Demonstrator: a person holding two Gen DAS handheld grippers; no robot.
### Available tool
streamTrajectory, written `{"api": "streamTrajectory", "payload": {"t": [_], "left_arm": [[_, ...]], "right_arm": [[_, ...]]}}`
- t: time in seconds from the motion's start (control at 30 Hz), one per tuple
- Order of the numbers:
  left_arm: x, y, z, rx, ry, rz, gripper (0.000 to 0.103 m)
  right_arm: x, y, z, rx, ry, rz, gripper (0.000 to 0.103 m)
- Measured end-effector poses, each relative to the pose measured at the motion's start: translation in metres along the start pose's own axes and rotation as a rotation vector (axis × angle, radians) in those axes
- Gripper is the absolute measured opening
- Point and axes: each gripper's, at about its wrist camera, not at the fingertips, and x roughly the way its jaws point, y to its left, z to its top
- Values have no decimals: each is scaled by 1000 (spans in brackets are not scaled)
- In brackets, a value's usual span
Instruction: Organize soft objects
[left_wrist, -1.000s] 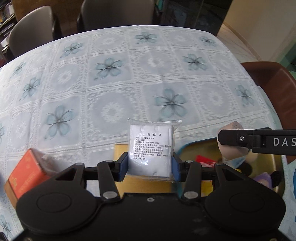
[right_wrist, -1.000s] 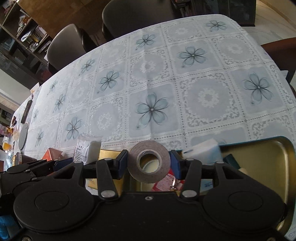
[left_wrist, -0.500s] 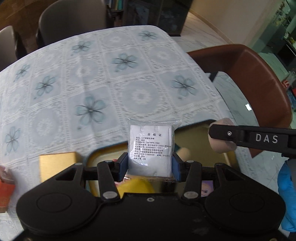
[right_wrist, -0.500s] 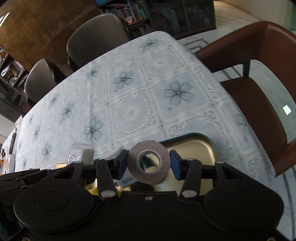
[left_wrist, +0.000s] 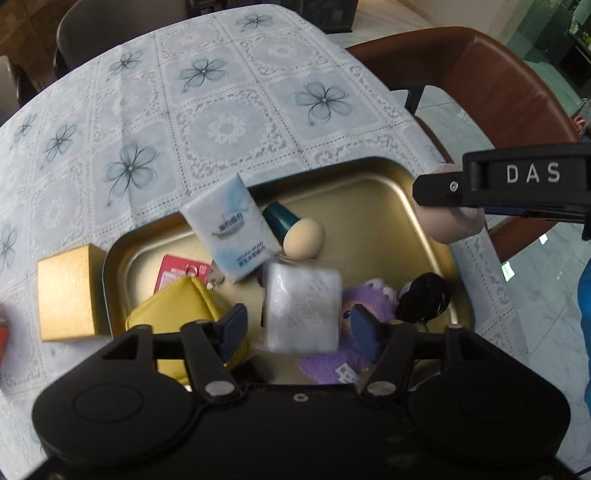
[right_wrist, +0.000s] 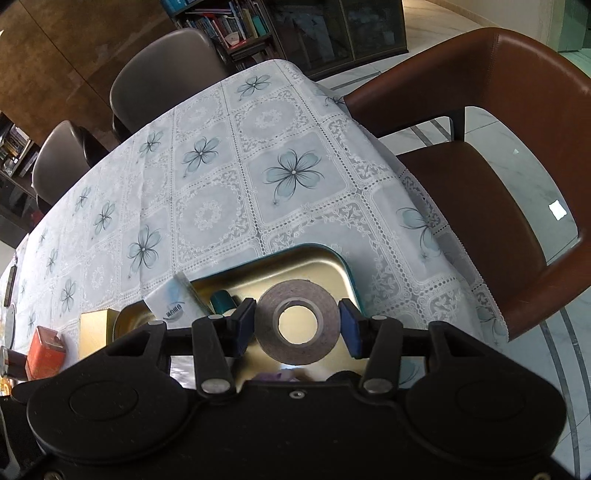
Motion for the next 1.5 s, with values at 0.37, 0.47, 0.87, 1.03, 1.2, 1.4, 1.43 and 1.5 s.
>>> {"api": "streamTrajectory", "payload": {"t": [0.37, 0.47, 0.87, 1.03, 1.2, 1.4, 1.43, 1.5], "left_arm": [[-8, 2, -20, -54, 18, 89, 74], [-13, 4, -26, -73, 22, 100, 77], [-31, 29, -60, -179, 17, 141, 81], [-34, 39, -71, -218, 21, 147, 82], [-38, 42, -77, -222, 8, 165, 82], [-42, 41, -80, -210, -10, 182, 86], [-42, 41, -81, -208, -10, 183, 87], [-42, 40, -83, -200, -12, 184, 87]], "right_arm": [[-1, 12, -4, -75, -2, 9, 48], [-2, 17, -6, -99, -4, 1, 48], [-9, 35, -14, -173, -40, -46, 49], [-13, 37, -12, -169, -72, -34, 52], [-20, 40, -15, -169, -85, -29, 52], [-26, 40, -33, -167, -83, -62, 52], [-27, 39, -37, -168, -81, -66, 52], [-28, 38, -47, -168, -75, -78, 52]]}}
